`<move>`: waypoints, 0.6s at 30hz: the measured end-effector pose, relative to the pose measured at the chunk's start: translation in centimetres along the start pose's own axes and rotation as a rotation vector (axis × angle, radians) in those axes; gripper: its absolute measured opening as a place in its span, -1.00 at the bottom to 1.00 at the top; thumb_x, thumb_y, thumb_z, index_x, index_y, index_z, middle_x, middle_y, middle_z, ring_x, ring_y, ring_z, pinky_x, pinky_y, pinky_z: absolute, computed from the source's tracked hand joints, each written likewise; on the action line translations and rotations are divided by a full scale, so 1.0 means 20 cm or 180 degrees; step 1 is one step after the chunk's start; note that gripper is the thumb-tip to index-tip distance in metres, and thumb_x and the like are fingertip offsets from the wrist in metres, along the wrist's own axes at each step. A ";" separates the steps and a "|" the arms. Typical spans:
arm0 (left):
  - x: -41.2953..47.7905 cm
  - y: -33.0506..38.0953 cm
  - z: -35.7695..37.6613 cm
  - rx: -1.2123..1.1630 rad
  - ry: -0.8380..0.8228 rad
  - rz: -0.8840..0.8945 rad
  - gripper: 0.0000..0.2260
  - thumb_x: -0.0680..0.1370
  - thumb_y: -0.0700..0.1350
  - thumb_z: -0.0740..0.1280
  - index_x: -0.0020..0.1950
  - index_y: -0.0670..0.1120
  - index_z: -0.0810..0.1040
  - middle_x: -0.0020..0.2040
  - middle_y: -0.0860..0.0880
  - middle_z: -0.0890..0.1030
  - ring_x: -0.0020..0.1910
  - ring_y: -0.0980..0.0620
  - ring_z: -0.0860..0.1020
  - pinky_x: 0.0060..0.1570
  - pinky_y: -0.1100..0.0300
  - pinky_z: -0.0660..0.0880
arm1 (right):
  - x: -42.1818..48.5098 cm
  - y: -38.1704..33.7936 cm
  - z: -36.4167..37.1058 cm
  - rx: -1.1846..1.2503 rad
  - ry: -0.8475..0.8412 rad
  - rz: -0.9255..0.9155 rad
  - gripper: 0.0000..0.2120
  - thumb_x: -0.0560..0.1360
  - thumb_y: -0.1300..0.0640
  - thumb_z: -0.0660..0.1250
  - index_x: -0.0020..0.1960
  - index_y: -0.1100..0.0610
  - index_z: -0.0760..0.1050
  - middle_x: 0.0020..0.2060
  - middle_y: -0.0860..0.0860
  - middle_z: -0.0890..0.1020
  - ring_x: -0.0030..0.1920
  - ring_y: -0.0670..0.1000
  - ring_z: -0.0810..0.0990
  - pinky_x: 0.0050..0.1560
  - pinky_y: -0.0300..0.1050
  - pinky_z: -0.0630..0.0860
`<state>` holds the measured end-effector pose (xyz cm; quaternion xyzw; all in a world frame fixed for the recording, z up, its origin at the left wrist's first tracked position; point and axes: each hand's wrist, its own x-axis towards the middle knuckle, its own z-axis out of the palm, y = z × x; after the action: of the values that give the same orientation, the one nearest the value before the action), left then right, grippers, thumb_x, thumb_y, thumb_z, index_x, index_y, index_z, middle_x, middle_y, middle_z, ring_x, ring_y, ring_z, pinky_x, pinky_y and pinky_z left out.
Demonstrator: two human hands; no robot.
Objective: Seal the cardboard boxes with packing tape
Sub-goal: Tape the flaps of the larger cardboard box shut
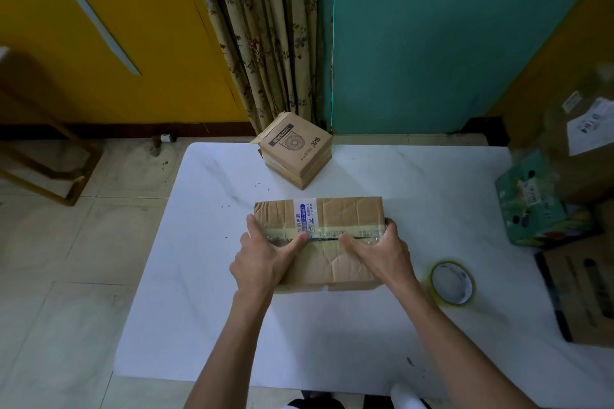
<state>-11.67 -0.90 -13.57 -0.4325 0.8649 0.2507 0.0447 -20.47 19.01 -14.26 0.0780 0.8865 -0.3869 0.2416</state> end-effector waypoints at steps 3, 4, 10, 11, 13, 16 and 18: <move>0.01 0.00 0.01 -0.0094 0.0003 0.0000 -0.13 0.26 0.57 0.35 0.33 0.03 0.23 0.07 -0.02 0.61 0.05 -0.20 0.62 -0.12 0.02 0.42 | 0.01 0.00 0.00 -0.0055 0.0061 -0.0056 -0.31 0.29 -0.37 0.46 0.17 0.10 0.40 0.06 0.05 0.61 0.09 0.14 0.58 0.10 0.01 0.54; 0.01 -0.01 0.01 -0.0153 0.0070 0.0039 -0.21 0.31 0.53 0.36 0.29 0.03 0.26 0.05 -0.01 0.63 0.03 -0.19 0.63 -0.13 0.03 0.41 | 0.01 0.00 0.00 -0.0137 0.0056 -0.0124 -0.39 0.38 -0.34 0.41 0.14 0.13 0.41 0.05 0.08 0.61 0.07 0.16 0.58 0.08 0.02 0.54; 0.02 -0.05 0.03 -0.0204 0.0286 0.0288 -0.52 0.63 0.28 0.16 0.36 -0.05 0.36 -0.06 -0.10 0.68 -0.04 -0.24 0.61 -0.12 0.00 0.44 | 0.02 0.00 0.00 -0.0616 0.0144 -0.0446 -0.60 0.67 -0.11 0.07 0.06 0.25 0.35 0.02 0.29 0.58 0.08 0.32 0.54 0.03 0.09 0.44; 0.03 -0.05 0.03 -0.0198 0.0319 0.0315 -0.53 0.66 0.24 0.11 0.41 -0.06 0.36 -0.07 -0.15 0.67 -0.04 -0.26 0.60 -0.09 -0.02 0.45 | 0.01 -0.01 0.00 -0.0670 0.0183 -0.0478 -0.62 0.68 -0.07 0.03 0.08 0.27 0.36 0.03 0.30 0.58 0.08 0.33 0.54 0.03 0.10 0.42; 0.04 -0.04 0.02 -0.0196 0.0424 0.0261 -0.53 0.70 0.17 0.03 0.50 -0.04 0.35 -0.03 -0.22 0.66 -0.01 -0.29 0.60 -0.05 -0.04 0.46 | 0.00 -0.02 0.01 -0.0770 0.0323 -0.0543 -0.64 0.70 -0.02 -0.02 0.12 0.27 0.35 0.03 0.29 0.59 0.06 0.32 0.55 -0.01 0.08 0.40; 0.03 -0.01 -0.01 -0.0041 0.0348 -0.0013 -0.51 0.70 0.17 -0.01 0.54 -0.04 0.31 0.10 -0.22 0.64 0.09 -0.29 0.58 0.03 -0.06 0.45 | -0.03 -0.04 0.03 -0.1004 0.0575 -0.0520 -0.53 0.66 -0.15 0.03 0.32 0.23 0.29 0.16 0.23 0.58 0.08 0.26 0.59 -0.11 0.01 0.40; 0.01 0.03 0.00 -0.0028 0.0229 -0.0059 -0.46 0.62 0.31 0.10 0.35 -0.11 0.37 0.15 -0.15 0.59 0.11 -0.26 0.57 -0.02 -0.06 0.42 | -0.03 -0.08 0.04 -0.1132 0.0435 -0.0302 -0.16 0.52 -0.36 0.18 0.50 0.24 0.09 0.32 0.19 0.46 0.19 0.22 0.56 -0.06 -0.02 0.43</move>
<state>-12.30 -0.84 -13.39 -0.4495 0.8608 0.2383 0.0139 -20.11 17.32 -13.32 0.0183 0.9579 -0.2289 0.1722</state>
